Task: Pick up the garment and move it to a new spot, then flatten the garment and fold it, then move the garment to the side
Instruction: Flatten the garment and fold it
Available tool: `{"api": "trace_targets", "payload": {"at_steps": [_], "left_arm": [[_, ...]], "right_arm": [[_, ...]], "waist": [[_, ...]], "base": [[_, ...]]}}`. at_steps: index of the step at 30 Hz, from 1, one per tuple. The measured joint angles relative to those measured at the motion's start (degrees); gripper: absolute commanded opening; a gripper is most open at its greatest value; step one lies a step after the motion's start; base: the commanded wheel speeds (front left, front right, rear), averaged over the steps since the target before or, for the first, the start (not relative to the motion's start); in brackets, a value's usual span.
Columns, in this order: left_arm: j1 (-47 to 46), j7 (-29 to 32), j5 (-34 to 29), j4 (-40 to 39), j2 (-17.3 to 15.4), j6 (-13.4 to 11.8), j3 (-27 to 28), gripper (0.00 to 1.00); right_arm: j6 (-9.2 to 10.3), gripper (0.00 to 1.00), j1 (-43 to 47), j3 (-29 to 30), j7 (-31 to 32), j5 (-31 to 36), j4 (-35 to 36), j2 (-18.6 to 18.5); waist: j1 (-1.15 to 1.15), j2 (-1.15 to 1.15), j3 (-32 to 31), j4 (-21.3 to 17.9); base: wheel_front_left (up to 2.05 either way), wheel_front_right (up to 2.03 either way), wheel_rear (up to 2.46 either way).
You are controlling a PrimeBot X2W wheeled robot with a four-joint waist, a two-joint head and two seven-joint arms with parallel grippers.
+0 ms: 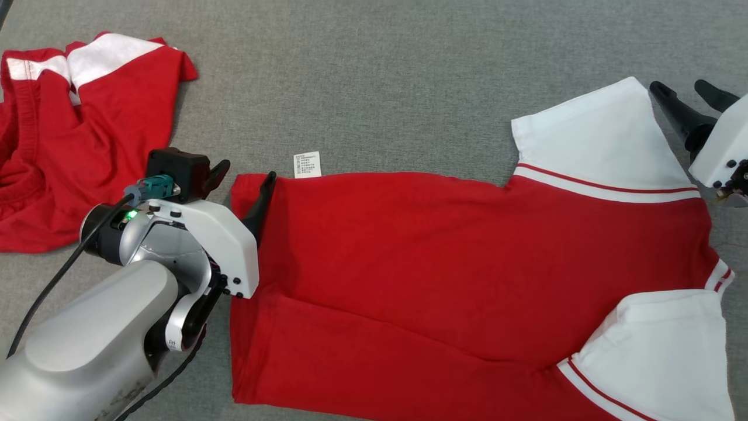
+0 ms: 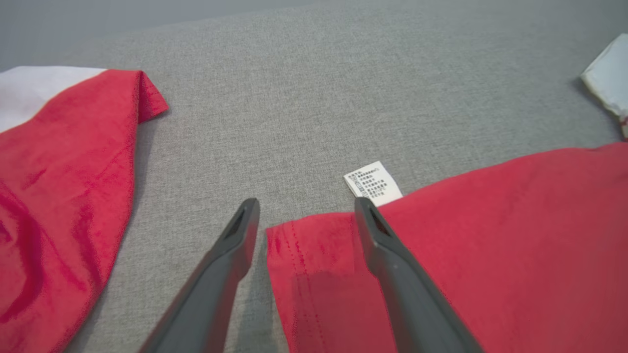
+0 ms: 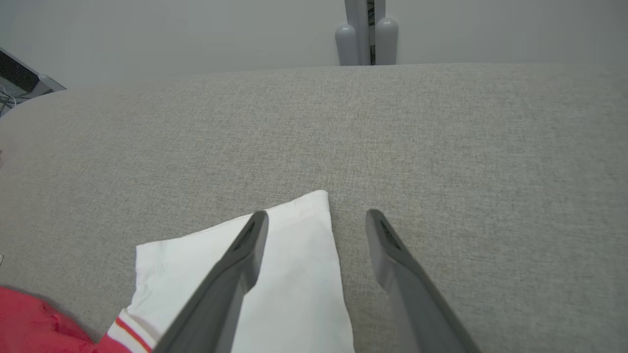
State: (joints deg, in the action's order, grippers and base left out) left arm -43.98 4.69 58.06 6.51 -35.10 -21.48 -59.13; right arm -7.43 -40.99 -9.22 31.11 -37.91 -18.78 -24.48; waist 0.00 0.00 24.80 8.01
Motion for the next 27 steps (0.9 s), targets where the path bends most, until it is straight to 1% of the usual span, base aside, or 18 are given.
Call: {"api": "trace_targets", "payload": {"at_steps": [4,13,20,24,25,27], "left_arm": [[-0.8,0.0,-0.1,0.9,1.0,0.8,-0.2,1.00],[-2.3,0.4,-0.1,2.4,2.5,2.5,-0.7,1.00],[-2.8,1.7,0.0,3.1,2.8,3.3,-1.4,1.00],[-2.9,3.0,1.2,3.9,2.8,3.6,-1.5,1.00],[-2.9,3.3,1.6,4.3,2.8,3.4,-1.4,1.00],[-2.9,3.3,1.5,5.2,2.7,2.5,-1.0,1.00]], "right_arm": [[0.00,1.00,-3.0,-2.7,-0.5,0.0,-5.3,-0.2],[0.00,1.00,-7.7,-6.5,-1.6,-1.7,-11.8,-0.7],[0.00,1.00,-9.2,-8.9,-2.0,-6.2,-13.3,0.0],[0.00,1.00,-9.7,-10.9,-2.5,-7.6,-13.6,-0.1],[0.00,1.00,-9.8,-11.3,-2.9,-7.9,-13.7,-0.1],[0.00,0.95,-10.1,-12.1,-3.1,-8.4,-13.8,-0.1]], "waist": [[0.00,0.00,1.3,1.3],[0.00,0.00,3.1,2.1],[0.00,0.00,3.3,1.9],[0.00,0.00,3.1,1.6],[0.00,0.00,3.0,1.5],[0.00,0.00,3.1,1.4]], "base": [[0.00,0.00,0.00],[0.00,0.00,0.00],[0.00,0.00,0.00],[0.00,0.00,0.00],[0.00,0.00,0.00],[0.00,0.00,0.00]]}}
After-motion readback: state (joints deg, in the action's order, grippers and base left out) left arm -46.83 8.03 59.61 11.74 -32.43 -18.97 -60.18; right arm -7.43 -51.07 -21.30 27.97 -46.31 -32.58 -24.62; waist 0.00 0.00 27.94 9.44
